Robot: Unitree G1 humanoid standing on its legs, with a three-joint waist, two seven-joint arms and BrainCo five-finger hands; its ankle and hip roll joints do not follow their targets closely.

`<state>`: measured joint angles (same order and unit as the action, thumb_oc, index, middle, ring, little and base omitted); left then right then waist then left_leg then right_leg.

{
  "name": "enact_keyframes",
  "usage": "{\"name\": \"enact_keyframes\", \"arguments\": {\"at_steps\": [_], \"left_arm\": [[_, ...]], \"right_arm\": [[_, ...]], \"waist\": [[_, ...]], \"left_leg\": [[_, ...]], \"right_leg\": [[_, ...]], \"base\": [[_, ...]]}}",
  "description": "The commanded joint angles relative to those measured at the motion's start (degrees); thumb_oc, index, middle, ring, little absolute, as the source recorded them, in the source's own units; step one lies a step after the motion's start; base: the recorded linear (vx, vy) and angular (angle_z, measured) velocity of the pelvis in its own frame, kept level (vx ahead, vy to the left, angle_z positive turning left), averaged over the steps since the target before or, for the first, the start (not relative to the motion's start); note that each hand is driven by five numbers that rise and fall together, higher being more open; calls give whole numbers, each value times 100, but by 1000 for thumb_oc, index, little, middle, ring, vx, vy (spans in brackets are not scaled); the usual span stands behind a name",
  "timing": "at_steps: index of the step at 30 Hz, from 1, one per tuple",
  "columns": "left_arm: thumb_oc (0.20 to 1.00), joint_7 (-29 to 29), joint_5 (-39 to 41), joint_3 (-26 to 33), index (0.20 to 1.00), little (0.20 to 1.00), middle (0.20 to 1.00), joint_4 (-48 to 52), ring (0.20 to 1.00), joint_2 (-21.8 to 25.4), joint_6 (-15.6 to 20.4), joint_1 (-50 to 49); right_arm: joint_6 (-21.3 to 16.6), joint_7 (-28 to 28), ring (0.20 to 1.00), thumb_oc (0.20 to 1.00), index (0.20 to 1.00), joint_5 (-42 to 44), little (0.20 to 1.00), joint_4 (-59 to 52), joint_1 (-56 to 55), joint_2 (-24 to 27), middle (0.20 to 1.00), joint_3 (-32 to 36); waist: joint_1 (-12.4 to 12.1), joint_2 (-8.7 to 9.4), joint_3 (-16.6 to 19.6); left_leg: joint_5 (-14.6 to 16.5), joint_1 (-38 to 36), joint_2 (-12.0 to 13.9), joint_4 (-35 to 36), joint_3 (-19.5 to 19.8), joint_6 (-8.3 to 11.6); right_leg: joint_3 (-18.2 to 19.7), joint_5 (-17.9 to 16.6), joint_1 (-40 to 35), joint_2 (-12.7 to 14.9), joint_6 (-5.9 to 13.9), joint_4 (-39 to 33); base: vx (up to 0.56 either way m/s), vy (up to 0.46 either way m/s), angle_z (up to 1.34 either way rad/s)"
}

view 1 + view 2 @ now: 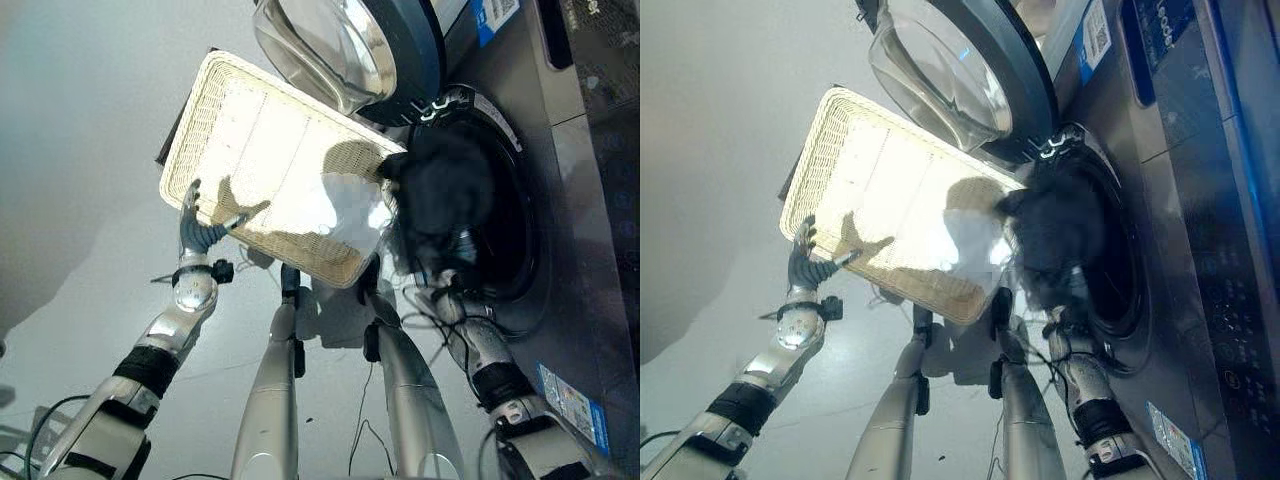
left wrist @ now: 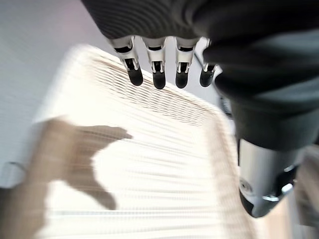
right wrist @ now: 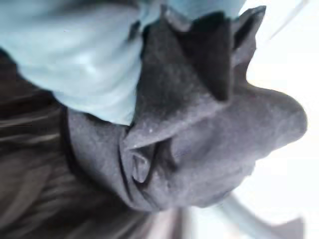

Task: Put the clothes into the washing machine.

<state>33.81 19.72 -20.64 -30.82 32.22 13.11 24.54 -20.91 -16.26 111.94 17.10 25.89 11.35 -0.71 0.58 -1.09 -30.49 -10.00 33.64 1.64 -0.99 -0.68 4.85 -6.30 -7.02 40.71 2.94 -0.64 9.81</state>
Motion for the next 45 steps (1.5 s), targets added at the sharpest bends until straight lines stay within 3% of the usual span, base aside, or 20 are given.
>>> {"name": "enact_keyframes", "arguments": {"at_steps": [1, 7, 10, 13, 14, 15, 16, 17, 19, 20, 21, 24, 27, 30, 32, 34, 35, 39, 43, 45], "left_arm": [[1000, -42, 150, 220, 1000, 1000, 1000, -172, 1000, -249, 228, -145], [1000, -339, 172, 56, 1000, 1000, 1000, -934, 1000, -551, 393, -276], [1000, -391, 177, -90, 1000, 1000, 1000, -1075, 1000, -699, 413, -394], [1000, -491, 270, -195, 1000, 1000, 1000, -987, 1000, -605, 287, -373], [1000, -577, 317, -245, 1000, 1000, 1000, -949, 1000, -555, 267, -367], [1000, -594, 340, -273, 1000, 1000, 1000, -916, 1000, -527, 249, -357], [1000, -610, 360, -289, 1000, 1000, 1000, -894, 1000, -517, 241, -351], [1000, -652, 433, -357, 1000, 1000, 1000, -818, 1000, -470, 215, -349], [1000, -664, 444, -388, 1000, 1000, 1000, -811, 1000, -458, 204, -336], [1000, -697, 525, -453, 1000, 1000, 1000, -792, 1000, -417, 189, -300], [1000, -667, 555, -537, 1000, 1000, 1000, -752, 1000, -386, 192, -247], [1000, -629, 544, -618, 1000, 1000, 1000, -651, 1000, -313, 207, -246], [1000, -542, 432, -698, 1000, 1000, 1000, -599, 1000, -371, 174, -270], [1000, -524, 418, -692, 1000, 1000, 1000, -607, 1000, -437, 166, -260], [1000, -537, 409, -643, 1000, 1000, 1000, -652, 1000, -500, 172, -251], [1000, -560, 431, -611, 1000, 1000, 1000, -696, 1000, -549, 167, -288], [1000, -571, 475, -560, 1000, 1000, 1000, -729, 1000, -598, 148, -355], [1000, -569, 483, -469, 1000, 1000, 1000, -784, 1000, -709, 141, -459], [1000, -469, 437, -354, 1000, 1000, 1000, -828, 1000, -951, 171, -699], [1000, -463, 384, -191, 1000, 1000, 1000, -937, 1000, -1126, 214, -864]], "right_arm": [[-1758, 783, 200, 200, 200, 106, 200, -530, 274, 437, 200, 708], [-3774, 1928, 200, 200, 200, 106, 200, -186, 1330, 1421, 200, 1640], [-5581, 2812, 200, 200, 200, 106, 200, 135, 1601, 1980, 200, 2036], [-6145, 3536, 200, 200, 200, 106, 200, 747, 1788, 2548, 200, 2158], [-6077, 3804, 200, 200, 200, 106, 200, 1036, 1882, 2811, 200, 2130], [-5947, 3892, 485, 485, 485, 106, 485, 1148, 1881, 2912, 485, 2106], [-5836, 3950, 633, 633, 633, 106, 633, 1206, 1898, 2975, 633, 2098], [-5218, 4214, 1000, 1000, 1000, 106, 1000, 1428, 1880, 3102, 1000, 2010], [-4935, 4270, 1000, 1000, 1000, 106, 1000, 1529, 1870, 3090, 1000, 1964], [-4012, 4416, 1000, 1000, 1000, 106, 1000, 1749, 1869, 3059, 1000, 1864], [-2446, 4349, 1000, 1000, 1000, 106, 1000, 2013, 1918, 2890, 1000, 1642], [-562, 3810, 1000, 1000, 1000, 106, 1000, 2129, 1773, 2523, 1000, 1325], [677, 3064, 1000, 1000, 1000, 106, 1000, 2115, 1498, 2179, 1000, 887], [1127, 2618, 1000, 1000, 1000, -76, 1000, 2307, 1462, 2239, 1000, 487], [1129, 2460, 1000, 1000, 1000, -952, 1000, 2384, 1406, 2137, 1000, 327], [849, 2344, 1000, 1000, 1000, -1719, 1000, 2393, 1306, 2084, 1000, 149], [345, 2358, 1000, 1000, 1000, -2663, 1000, 2306, 1145, 1974, 1000, -87], [-23, 2420, 1000, 1000, 1000, -3511, 1000, 2031, 888, 1813, 1000, -275], [-674, 3202, 1000, 1000, 1000, -5440, 1000, 1201, 407, 1562, 1000, -577], [-676, 4100, 1000, 1000, 1000, -7474, 1000, 376, -4, 1442, 1000, -902]], "waist": [[217, -286, 70], [221, -447, 70], [251, -483, 70], [244, -484, 70], [231, -500, 70], [234, -501, 70], [232, -507, 70], [223, -527, 70], [214, -530, 70], [199, -534, 70], [152, -553, 70], [95, -531, 70], [61, -483, 70], [38, -471, 70], [27, -465, 70], [7, -451, 70], [-12, -422, 70], [-8, -390, 70], [19, -363, 70], [72, -335, 70]], "left_leg": [[472, 52, -405, -443, -310, -145], [518, 90, -407, -572, -370, -125], [550, 127, -437, -640, -373, -142], [540, 206, -461, -701, -354, -140], [537, 246, -472, -730, -348, -139], [533, 264, -472, -741, -340, -136], [531, 276, -473, -749, -336, -134], [516, 322, -492, -766, -317, -143], [510, 333, -496, -769, -309, -144], [499, 362, -507, -785, -293, -148], [459, 403, -519, -765, -280, -165], [445, 443, -527, -740, -262, -191], [497, 431, -538, -748, -240, -207], [473, 431, -538, -707, -245, -206], [411, 481, -536, -669, -240, -202], [435, 426, -529, -635, -238, -205], [399, 424, -523, -580, -228, -201], [369, 422, -526, -537, -227, -213], [335, 421, -524, -464, -222, -239], [317, 409, -513, -407, -224, -258]], "right_leg": [[-70, 283, -341, -124, 487, -34], [-32, 339, -306, -117, 430, 52], [3, 343, -288, -130, 406, 71], [2, 305, -233, -131, 398, 75], [2, 297, -207, -132, 393, 80], [6, 296, -195, -134, 390, 87], [7, 297, -186, -134, 388, 93], [7, 292, -144, -145, 385, 113], [8, 291, -138, -145, 383, 117], [-5, 290, -117, -141, 377, 134], [-33, 275, -84, -139, 373, 142], [-80, 280, -58, -130, 368, 147], [-135, 335, -76, -131, 373, 180], [-166, 340, -76, -135, 364, 172], [-188, 302, -22, -138, 355, 172], [-205, 360, -75, -139, 354, 182], [-236, 358, -75, -143, 357, 177], [-258, 349, -72, -144, 364, 171], [-252, 345, -46, -155, 386, 171], [-215, 357, -26, -163, 399, 198]], "base": [[43, 28, -8], [28, 48, -5], [40, 31, -9], [20, -14, 11], [26, -15, 16], [20, -11, 13], [25, -7, 7], [19, -5, 5], [17, -13, 8], [29, -30, 11], [52, -32, 7], [3, -65, -1], [-6, -59, -13], [0, -5, -10], [-24, 9, -10], [-15, 7, -5], [0, 0, 0], [-29, 27, 8], [-35, 75, 4], [-41, 123, 2]]}}
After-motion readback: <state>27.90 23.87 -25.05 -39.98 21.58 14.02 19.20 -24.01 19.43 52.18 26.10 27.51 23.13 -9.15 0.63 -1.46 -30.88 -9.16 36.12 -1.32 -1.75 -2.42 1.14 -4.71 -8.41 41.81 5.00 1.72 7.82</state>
